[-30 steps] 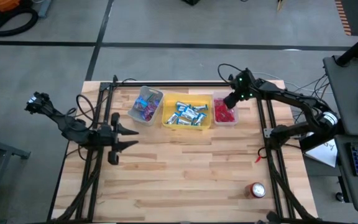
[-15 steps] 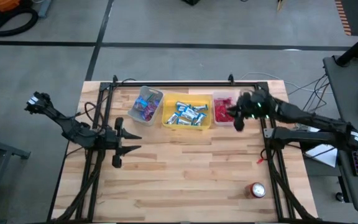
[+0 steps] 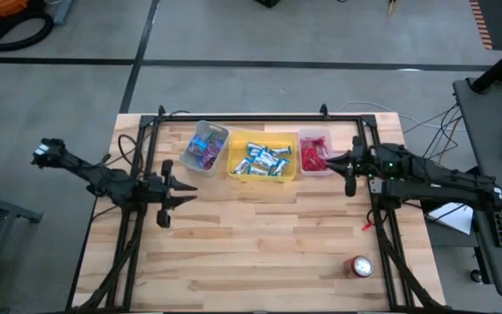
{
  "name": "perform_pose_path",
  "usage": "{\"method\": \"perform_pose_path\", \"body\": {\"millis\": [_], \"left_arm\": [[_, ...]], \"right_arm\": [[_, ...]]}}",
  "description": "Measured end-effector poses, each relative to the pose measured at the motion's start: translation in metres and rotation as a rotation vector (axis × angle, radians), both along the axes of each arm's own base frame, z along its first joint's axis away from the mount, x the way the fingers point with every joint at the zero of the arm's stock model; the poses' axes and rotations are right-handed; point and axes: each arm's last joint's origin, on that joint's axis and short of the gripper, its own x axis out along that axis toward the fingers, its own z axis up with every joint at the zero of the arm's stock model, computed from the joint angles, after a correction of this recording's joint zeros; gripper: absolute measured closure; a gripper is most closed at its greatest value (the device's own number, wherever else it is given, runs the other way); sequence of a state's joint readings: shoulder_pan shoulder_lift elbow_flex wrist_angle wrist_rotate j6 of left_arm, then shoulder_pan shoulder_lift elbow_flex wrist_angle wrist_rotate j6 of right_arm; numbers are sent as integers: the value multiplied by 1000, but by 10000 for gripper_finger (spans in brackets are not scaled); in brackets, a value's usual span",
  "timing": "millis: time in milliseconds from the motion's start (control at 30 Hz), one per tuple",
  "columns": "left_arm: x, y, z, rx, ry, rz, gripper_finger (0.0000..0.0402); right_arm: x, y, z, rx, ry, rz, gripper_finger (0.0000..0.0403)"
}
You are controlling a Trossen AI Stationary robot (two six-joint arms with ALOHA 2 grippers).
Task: Sort candy
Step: Return to Home Position
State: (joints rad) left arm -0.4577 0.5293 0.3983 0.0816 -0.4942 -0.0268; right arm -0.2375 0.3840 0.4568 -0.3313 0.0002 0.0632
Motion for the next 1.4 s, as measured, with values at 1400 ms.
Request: {"method": "perform_pose_path", "body": {"millis": [1400], "left_arm": [[-47, 40, -41, 36, -177, 99, 363]], "right_arm": [[-1, 6, -52, -208, -164, 229, 363]]}}
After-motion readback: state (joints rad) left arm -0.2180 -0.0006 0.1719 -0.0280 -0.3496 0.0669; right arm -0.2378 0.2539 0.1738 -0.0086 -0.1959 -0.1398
